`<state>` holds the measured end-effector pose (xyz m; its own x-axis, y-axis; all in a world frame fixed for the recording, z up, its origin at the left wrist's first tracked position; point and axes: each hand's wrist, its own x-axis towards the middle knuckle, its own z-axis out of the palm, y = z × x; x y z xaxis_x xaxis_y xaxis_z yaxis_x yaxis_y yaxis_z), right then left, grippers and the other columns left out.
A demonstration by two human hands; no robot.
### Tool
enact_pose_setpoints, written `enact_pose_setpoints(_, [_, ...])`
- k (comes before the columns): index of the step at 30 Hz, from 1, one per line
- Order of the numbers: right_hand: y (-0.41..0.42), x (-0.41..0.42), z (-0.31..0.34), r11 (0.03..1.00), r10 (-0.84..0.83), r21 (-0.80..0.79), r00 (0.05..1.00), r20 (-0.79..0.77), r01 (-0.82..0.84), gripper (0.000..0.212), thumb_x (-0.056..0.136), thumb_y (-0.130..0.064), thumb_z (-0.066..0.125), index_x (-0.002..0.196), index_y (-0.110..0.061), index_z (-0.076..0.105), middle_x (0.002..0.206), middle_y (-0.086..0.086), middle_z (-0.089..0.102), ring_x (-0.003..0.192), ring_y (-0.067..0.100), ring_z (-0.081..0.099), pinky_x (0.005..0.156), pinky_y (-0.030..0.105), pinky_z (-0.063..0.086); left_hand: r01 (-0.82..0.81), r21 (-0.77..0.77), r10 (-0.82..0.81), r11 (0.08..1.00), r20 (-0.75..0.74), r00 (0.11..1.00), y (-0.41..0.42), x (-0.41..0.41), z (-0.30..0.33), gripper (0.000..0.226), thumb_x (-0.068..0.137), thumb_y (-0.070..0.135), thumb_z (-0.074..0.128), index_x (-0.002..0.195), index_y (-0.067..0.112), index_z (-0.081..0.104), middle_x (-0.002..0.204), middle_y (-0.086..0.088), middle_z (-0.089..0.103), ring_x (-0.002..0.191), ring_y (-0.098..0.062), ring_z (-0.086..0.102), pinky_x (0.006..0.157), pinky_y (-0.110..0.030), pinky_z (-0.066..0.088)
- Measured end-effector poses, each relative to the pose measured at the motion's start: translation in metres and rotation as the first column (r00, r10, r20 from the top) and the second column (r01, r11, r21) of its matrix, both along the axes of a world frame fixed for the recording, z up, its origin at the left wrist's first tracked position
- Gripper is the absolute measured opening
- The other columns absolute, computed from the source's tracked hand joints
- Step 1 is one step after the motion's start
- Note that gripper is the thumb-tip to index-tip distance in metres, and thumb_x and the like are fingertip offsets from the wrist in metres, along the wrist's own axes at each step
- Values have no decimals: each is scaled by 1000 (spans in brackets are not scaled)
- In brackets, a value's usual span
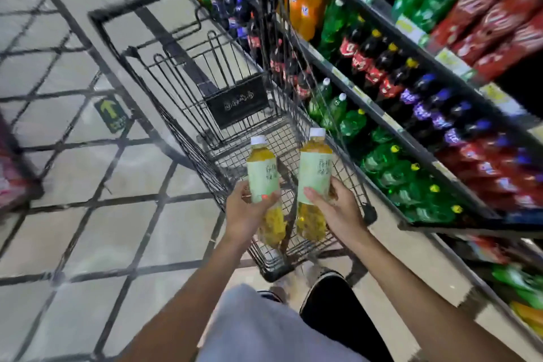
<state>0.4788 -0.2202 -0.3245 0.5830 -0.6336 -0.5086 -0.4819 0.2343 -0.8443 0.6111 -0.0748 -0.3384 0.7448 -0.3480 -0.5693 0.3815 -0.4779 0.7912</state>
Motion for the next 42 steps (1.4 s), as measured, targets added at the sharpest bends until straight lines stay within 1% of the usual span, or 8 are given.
enact_pose_setpoints(3, [19, -40, 35, 997, -81, 6, 995, 54, 81, 49, 77, -44, 81, 118, -24, 66, 107, -4, 76, 98, 15, 73, 91, 47, 59, 94, -77, -92, 993, 19, 996, 16, -22, 37, 57, 69, 23, 94, 117, 15, 64, 99, 1, 75, 83, -3, 72, 67, -20, 57])
enact_pose_setpoints(6, [34, -90, 62, 993, -114, -22, 991, 76, 116, 41, 80, -42, 82, 116, -29, 67, 106, -11, 76, 98, 9, 72, 91, 46, 58, 159, -73, -155, 984, 61, 986, 29, -50, 63, 86, 47, 51, 99, 119, 20, 63, 109, 0, 74, 103, -19, 71, 85, -37, 60])
enact_pose_setpoints(10, [49, -171, 82, 986, -161, -17, 977, 137, 165, 38, 82, -35, 82, 117, -33, 67, 111, -8, 76, 104, 15, 72, 95, 52, 56, 266, -74, -253, 961, 146, 956, 35, -103, 90, 80, 44, 55, 96, 112, 29, 63, 110, 0, 74, 105, -22, 70, 92, -49, 58])
enact_pose_setpoints(15, [72, -294, 94, 954, -276, -63, 941, 198, 293, 42, 76, -46, 82, 114, -48, 64, 112, -15, 73, 107, 15, 70, 93, 52, 56, 451, -83, -411, 889, 291, 864, 22, -206, 117, 55, 66, 18, 95, 108, 34, 64, 105, 9, 72, 99, -10, 68, 75, -16, 54])
enact_pose_setpoints(19, [97, -419, 111, 901, -392, -80, 879, 273, 427, 40, 80, -39, 83, 115, -49, 65, 114, -15, 73, 109, 17, 70, 91, 51, 58, 600, -94, -532, 794, 369, 762, 11, -324, 144, 53, 68, 17, 95, 109, 31, 65, 100, 12, 72, 87, 10, 65, 70, -7, 49])
enact_pose_setpoints(25, [117, -598, 152, 791, -540, -128, 781, 313, 598, 45, 86, -24, 79, 127, -34, 61, 119, -11, 73, 112, 16, 70, 88, 38, 60, 761, -181, -630, 622, 461, 625, -14, -487, 186, 50, 57, 40, 94, 100, 35, 69, 95, 7, 76, 91, -8, 71, 75, -30, 59])
enact_pose_setpoints(35, [111, -787, 237, 517, -690, -263, 578, 437, 815, 39, 87, -19, 75, 123, -28, 62, 111, -18, 74, 101, 0, 70, 76, 17, 56, 915, -304, -731, 267, 554, 398, -96, -682, 258, 56, 59, 33, 94, 109, 28, 67, 102, 14, 76, 91, -7, 72, 76, -22, 59])
enact_pose_setpoints(42, [70, -887, 288, 344, -713, -359, 490, 502, 868, 42, 84, -29, 74, 124, -32, 62, 111, -22, 73, 104, -1, 69, 80, 21, 58, 923, -380, -718, 57, 627, 303, -173, -806, 309, 66, 52, 50, 91, 111, 34, 68, 106, 18, 76, 100, -3, 71, 85, -21, 54])
